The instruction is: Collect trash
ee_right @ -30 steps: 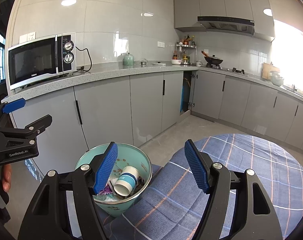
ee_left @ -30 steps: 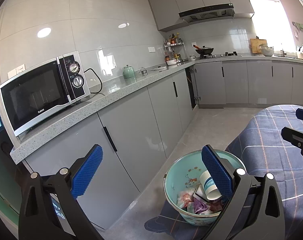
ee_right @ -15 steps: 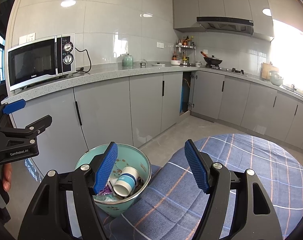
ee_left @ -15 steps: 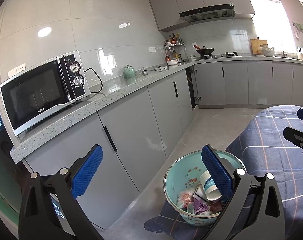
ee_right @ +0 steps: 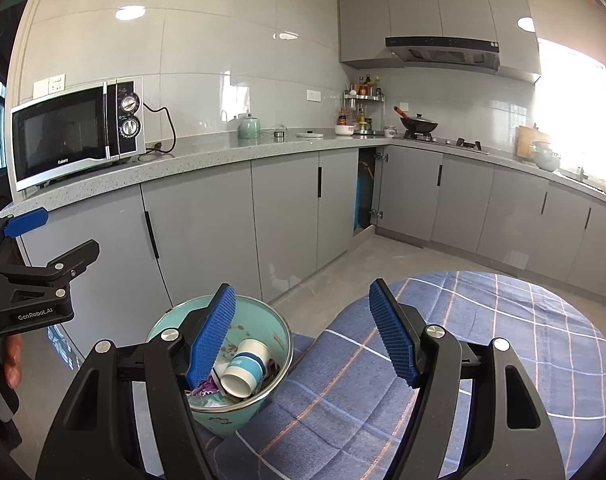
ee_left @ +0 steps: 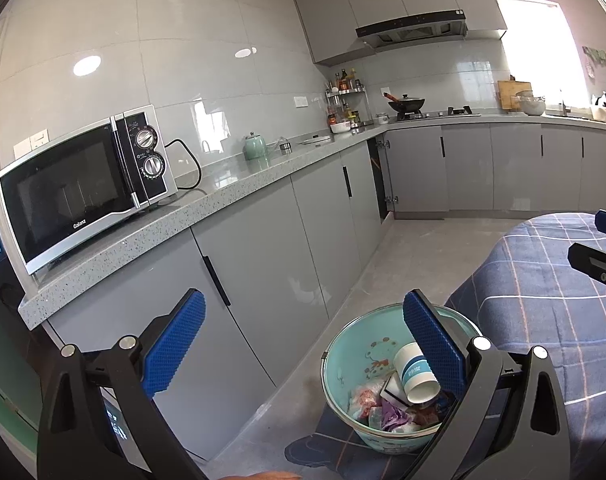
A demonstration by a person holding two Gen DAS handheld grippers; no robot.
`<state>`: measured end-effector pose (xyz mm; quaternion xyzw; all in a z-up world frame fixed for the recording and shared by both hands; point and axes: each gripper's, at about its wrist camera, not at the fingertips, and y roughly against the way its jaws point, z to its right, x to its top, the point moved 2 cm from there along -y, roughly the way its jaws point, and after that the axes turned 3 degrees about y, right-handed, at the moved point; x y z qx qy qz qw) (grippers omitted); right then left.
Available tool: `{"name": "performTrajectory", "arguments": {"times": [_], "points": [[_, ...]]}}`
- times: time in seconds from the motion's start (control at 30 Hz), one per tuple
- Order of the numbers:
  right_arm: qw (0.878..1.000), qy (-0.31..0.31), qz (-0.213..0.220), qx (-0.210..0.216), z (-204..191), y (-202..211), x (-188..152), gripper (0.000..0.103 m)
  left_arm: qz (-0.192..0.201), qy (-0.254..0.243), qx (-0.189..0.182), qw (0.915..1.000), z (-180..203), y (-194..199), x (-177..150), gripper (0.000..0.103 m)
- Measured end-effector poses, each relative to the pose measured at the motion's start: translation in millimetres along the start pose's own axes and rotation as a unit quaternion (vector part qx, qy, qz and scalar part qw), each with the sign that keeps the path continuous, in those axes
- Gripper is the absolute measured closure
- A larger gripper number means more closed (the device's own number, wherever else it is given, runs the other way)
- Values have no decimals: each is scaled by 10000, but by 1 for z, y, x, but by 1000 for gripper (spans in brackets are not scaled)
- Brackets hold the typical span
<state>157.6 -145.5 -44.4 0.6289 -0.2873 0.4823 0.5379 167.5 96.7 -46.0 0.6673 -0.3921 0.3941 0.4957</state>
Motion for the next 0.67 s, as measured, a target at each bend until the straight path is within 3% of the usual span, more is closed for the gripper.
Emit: {"name": "performTrajectory", "arguments": {"times": [0.13, 0.67], "points": [[10000, -16, 31, -15, 1, 1, 1, 28, -61, 34, -28, 10000, 0, -2, -1, 5], [9999, -127, 39, -37, 12, 4, -2, 28, -5, 53, -62, 10000, 1, -1, -1, 5]]}}
